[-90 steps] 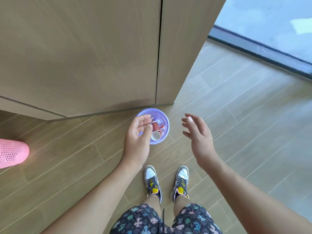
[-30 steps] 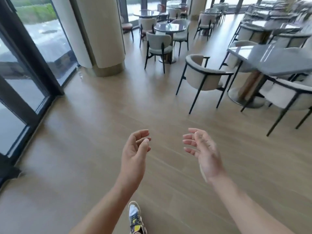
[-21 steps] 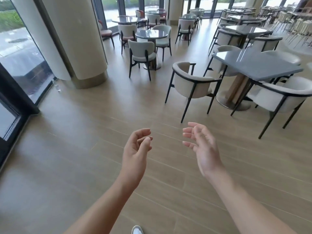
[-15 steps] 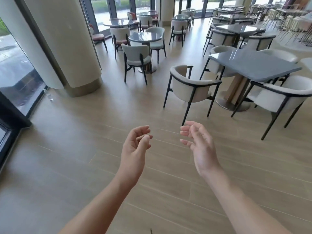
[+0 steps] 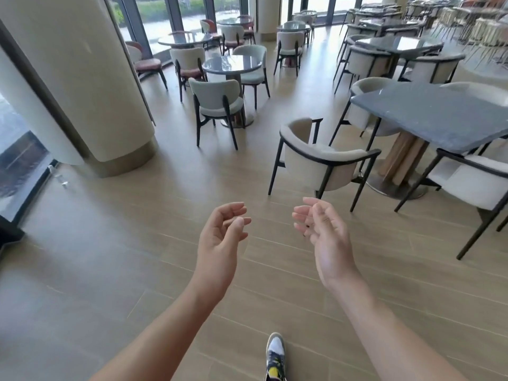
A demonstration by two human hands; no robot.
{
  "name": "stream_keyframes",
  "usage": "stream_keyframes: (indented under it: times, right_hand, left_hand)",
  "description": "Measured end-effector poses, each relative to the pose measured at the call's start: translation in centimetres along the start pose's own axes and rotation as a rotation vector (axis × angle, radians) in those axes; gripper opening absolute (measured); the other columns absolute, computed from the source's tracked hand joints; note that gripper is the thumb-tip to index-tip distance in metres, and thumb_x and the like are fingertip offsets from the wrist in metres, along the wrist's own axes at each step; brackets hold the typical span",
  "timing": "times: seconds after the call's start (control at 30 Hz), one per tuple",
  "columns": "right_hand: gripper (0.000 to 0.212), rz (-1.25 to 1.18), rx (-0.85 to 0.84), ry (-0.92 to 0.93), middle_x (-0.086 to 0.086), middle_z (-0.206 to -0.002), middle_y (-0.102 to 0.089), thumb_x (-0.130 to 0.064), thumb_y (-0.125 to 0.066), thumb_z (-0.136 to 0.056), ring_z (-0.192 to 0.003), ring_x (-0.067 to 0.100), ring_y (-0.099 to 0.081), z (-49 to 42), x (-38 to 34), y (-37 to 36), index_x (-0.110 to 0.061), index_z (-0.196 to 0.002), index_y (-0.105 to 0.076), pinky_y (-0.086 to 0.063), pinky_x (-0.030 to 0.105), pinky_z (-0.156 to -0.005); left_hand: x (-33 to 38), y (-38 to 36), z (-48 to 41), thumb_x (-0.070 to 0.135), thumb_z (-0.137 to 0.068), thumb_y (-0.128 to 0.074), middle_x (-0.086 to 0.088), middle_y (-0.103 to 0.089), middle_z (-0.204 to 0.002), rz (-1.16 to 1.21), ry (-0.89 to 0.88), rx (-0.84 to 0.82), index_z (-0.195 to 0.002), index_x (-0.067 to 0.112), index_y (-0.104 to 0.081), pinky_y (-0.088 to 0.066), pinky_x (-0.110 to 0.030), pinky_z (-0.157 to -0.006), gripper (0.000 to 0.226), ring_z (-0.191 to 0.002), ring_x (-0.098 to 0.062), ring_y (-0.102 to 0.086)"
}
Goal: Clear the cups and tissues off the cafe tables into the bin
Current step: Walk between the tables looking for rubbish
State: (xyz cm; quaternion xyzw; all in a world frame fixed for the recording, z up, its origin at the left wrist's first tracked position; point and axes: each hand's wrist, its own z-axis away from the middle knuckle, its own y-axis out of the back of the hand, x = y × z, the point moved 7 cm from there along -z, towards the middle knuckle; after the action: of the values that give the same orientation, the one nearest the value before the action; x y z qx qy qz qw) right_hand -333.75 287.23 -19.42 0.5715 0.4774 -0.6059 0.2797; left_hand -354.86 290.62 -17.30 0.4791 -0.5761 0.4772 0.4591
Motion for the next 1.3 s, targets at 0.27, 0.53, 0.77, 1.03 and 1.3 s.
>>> stream_keyframes:
  times: [0.27,0.53,0.77,1.03,1.3]
  right_hand:
    - [0.053,0.029,-0.050,0.026,0.005,-0.105,-0.073,-0.060,-0.064,-0.083,-0.107,0.021,-0.070,-21.2,-0.3,-3.6,-0.019,-0.115,-0.070,-0.056,0.037,-0.094]
    - [0.054,0.062,-0.072,0.032,0.002,-0.105,-0.073,-0.060,-0.064,-0.084,-0.110,0.021,-0.069,-36.8,2.9,-7.1,-0.018,-0.117,-0.069,-0.054,0.036,-0.093]
    - [0.047,0.078,-0.029,0.041,0.004,-0.108,-0.072,-0.060,-0.064,-0.084,-0.113,0.022,-0.069,-52.3,8.5,-12.9,-0.024,-0.113,-0.071,-0.054,0.043,-0.099]
    - [0.059,0.085,0.003,0.030,0.001,-0.112,-0.072,-0.065,-0.067,-0.081,-0.109,0.016,-0.067,-69.1,11.5,-22.0,-0.021,-0.121,-0.069,-0.054,0.040,-0.099]
    - [0.053,0.085,0.079,-0.012,0.000,-0.114,-0.073,-0.060,-0.063,-0.083,-0.111,0.016,-0.068,-82.2,15.9,-25.1,-0.024,-0.121,-0.071,-0.054,0.035,-0.094]
  left_hand:
    - [-0.6,-3.4,-19.3,0.026,-0.092,-0.055,0.004,-0.071,-0.115,0.015,-0.020,0.073,-0.113,0.021,-0.067,-0.056,-0.038,-0.089,0.024,-0.109,-0.019,-0.071]
    - [-3.5,-4.5,-36.0,0.027,-0.091,-0.055,0.008,-0.072,-0.110,0.042,-0.023,0.090,-0.114,0.024,-0.067,-0.056,-0.038,-0.089,0.026,-0.109,-0.019,-0.070]
    - [-7.6,-2.6,-53.7,0.027,-0.092,-0.054,0.005,-0.072,-0.113,0.043,-0.034,0.078,-0.114,0.023,-0.066,-0.057,-0.038,-0.090,0.026,-0.110,-0.019,-0.070]
    - [-8.8,0.3,-73.8,0.026,-0.090,-0.054,0.012,-0.072,-0.105,-0.008,-0.016,0.043,-0.114,0.021,-0.067,-0.053,-0.050,-0.103,0.028,-0.117,-0.017,-0.067]
    - [-12.2,-0.4,-89.4,0.029,-0.092,-0.055,0.013,-0.072,-0.112,-0.055,0.025,-0.011,-0.116,0.024,-0.067,-0.050,-0.053,-0.107,0.027,-0.120,-0.017,-0.065]
